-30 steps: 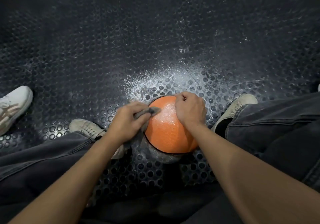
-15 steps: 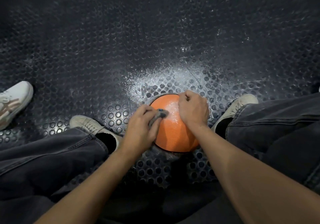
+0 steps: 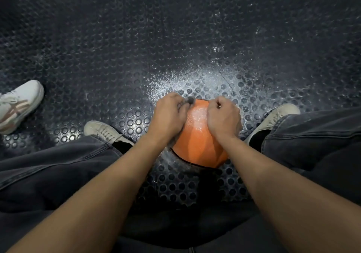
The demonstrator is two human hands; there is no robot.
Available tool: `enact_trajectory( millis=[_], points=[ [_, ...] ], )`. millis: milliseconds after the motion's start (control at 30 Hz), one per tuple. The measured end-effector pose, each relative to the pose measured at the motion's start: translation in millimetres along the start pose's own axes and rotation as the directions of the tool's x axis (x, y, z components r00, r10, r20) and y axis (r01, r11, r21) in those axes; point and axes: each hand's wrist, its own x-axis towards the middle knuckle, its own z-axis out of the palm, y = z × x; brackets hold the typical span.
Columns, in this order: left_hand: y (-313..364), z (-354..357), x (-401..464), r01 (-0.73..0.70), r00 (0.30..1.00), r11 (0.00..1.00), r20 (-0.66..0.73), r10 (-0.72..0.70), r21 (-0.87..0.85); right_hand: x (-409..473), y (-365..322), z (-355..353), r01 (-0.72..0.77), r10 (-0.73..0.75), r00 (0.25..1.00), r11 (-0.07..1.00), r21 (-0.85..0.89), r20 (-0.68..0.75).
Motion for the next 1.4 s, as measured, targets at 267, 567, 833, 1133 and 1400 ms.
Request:
enact_trajectory(
  millis=[267, 567, 833, 1133, 1400],
  points=[
    [-18, -8, -48, -0.199, 0.979, 0.975, 0.032, 0.203, -0.097, 3, 2, 0, 0.121, -0.122, 0.991, 0.993, 0.009, 0.051],
    [-24, -4, -78, -0.202, 0.979, 0.976, -0.018, 0.202, -0.075, -2, -2, -1, 0.108, -0.107, 0.993, 0.994, -0.023, 0.038],
    [-23, -1, -37, 0.017, 0.995, 1.0, -0.101, -0.018, -0.018, -19, -15, 3, 0.093, -0.092, 0.996, 0.994, -0.06, 0.021],
    [-25, 0, -36, 0.009, 0.99, 1.0, -0.142, -0.008, 0.01, -15, -17, 6, 0.015, -0.014, 1.0, 0.999, -0.04, 0.002],
    [-28, 3, -42, -0.144, 0.985, 0.99, -0.09, 0.144, 0.013, -11, -8, 9, -0.033, 0.033, 0.999, 0.999, 0.012, -0.014]
  ],
)
